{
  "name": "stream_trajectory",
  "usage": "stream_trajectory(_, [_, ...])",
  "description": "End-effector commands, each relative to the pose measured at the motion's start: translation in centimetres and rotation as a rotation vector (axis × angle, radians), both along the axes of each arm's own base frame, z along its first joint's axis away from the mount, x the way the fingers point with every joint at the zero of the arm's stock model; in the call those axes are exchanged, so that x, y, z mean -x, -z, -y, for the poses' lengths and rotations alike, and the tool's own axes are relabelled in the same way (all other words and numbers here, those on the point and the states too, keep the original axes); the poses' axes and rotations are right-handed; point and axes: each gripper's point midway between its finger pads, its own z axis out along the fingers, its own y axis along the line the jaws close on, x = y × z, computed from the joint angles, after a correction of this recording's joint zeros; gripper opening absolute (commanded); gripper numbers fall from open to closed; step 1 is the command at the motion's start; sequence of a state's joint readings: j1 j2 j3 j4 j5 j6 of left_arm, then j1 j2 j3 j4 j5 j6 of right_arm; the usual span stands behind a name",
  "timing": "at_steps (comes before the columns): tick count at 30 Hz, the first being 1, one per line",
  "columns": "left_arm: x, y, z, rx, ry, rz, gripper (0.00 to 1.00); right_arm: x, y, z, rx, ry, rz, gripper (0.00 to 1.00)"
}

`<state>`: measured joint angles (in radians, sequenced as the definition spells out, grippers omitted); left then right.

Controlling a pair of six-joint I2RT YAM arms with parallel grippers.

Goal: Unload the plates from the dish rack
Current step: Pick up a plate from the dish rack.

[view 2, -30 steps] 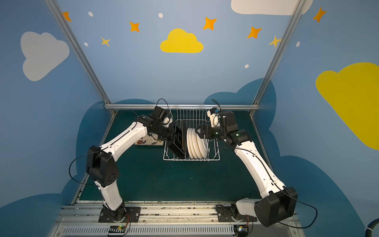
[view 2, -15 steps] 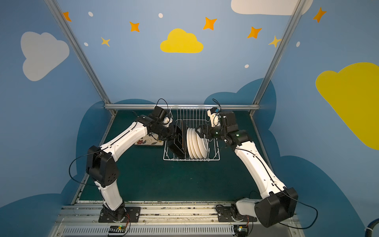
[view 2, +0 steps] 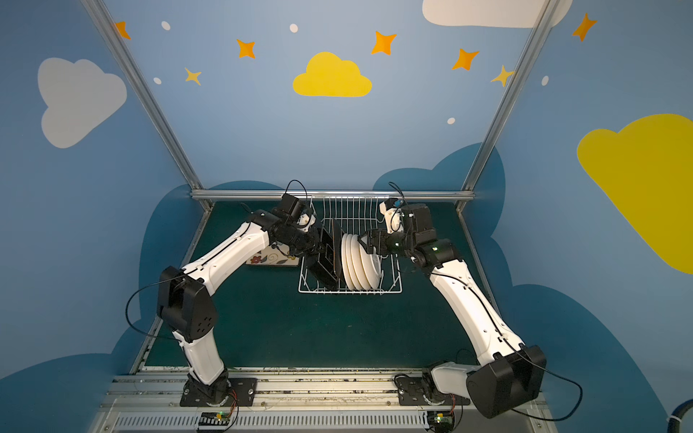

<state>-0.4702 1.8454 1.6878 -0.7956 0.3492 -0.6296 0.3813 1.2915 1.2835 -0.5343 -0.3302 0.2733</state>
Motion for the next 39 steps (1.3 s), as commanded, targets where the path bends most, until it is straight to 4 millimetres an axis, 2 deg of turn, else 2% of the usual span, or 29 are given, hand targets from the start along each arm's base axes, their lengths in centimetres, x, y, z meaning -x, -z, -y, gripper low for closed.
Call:
stream_trajectory(1, [-0.9,-5.5,-0.9,0.052,0.017,0.162,0.03,0.1,-0.8,0.2,-0.007,0.009,0.037,0.89])
stream_trajectory(30, [-2.2,-12.4,-4.0,0.122,-0.036,0.346,0.03,-0.8,-1.3,-0.4,-0.056,0.018,0.048,0.89])
stream_trajectory(39, [-2.6,-13.6,-5.0,0.121,-0.05,0.384,0.03,-1.0,-1.6,-0.7,-0.075,0.015,0.052,0.89])
